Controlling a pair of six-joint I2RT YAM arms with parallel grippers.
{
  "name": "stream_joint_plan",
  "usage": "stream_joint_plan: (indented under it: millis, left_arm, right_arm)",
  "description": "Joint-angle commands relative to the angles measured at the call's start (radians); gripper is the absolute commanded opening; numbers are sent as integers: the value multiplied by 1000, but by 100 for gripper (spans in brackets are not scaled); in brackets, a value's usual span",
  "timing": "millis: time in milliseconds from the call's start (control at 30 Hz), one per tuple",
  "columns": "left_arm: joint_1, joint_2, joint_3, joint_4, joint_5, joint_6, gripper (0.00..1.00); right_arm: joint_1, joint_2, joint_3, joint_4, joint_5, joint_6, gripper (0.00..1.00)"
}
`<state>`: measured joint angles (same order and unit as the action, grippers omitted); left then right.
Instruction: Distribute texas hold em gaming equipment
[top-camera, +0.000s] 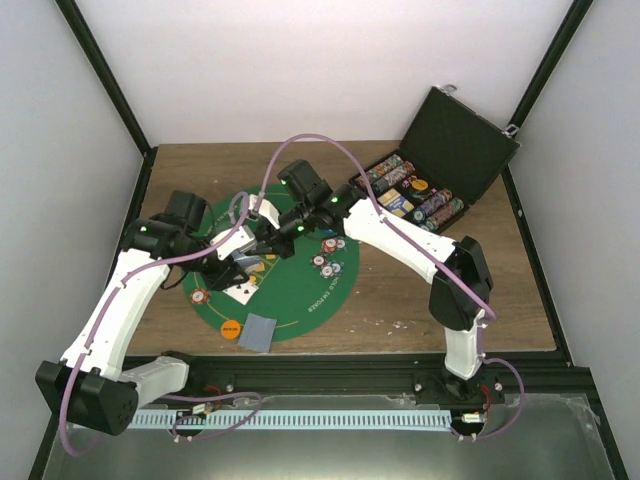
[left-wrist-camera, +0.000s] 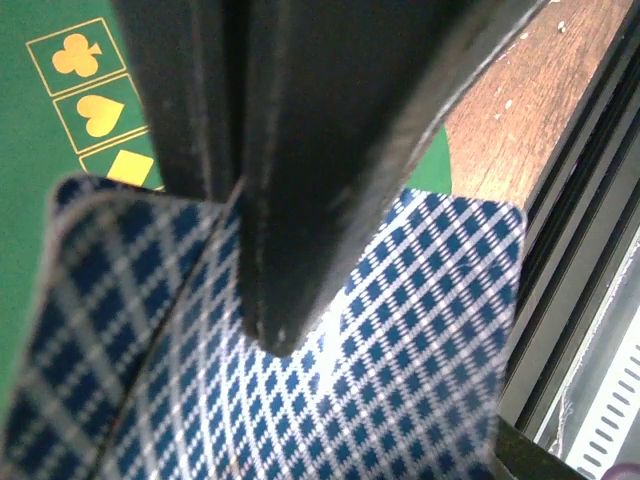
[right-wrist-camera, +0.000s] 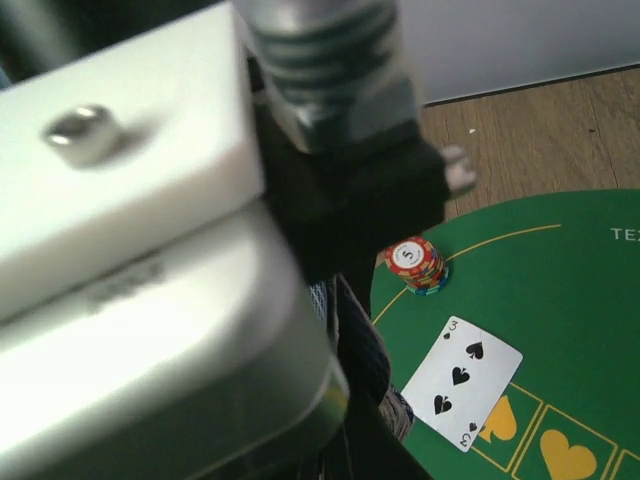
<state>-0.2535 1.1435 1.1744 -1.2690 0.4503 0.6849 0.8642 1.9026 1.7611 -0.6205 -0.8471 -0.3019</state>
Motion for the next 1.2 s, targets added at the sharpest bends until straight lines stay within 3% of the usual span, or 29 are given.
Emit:
stream_joint_plan:
  millis: [0, 67, 200, 400, 767, 1167]
  left_arm:
    - [-2, 1, 38, 20, 62, 16, 47]
    - [-2, 1, 40, 20, 68, 14, 45]
    - [-1, -4, 28, 23, 52, 16, 34]
    - [-2, -11, 4, 31, 29, 7, 33]
    - [-2, -13, 8, 28, 30, 4, 34]
    - [-2, -14, -1, 29, 25, 5, 34]
  right_arm:
    - [16, 47, 69, -22, 11, -14, 1]
    - [16, 53, 69, -19, 35, 0, 2]
    - [8, 23, 25, 26, 91, 49, 18]
    - [-20, -52, -61, 94, 121, 108, 20]
    - [-41, -95, -98, 147, 110, 157, 1]
    - [-76, -144, -145, 142, 85, 150, 1]
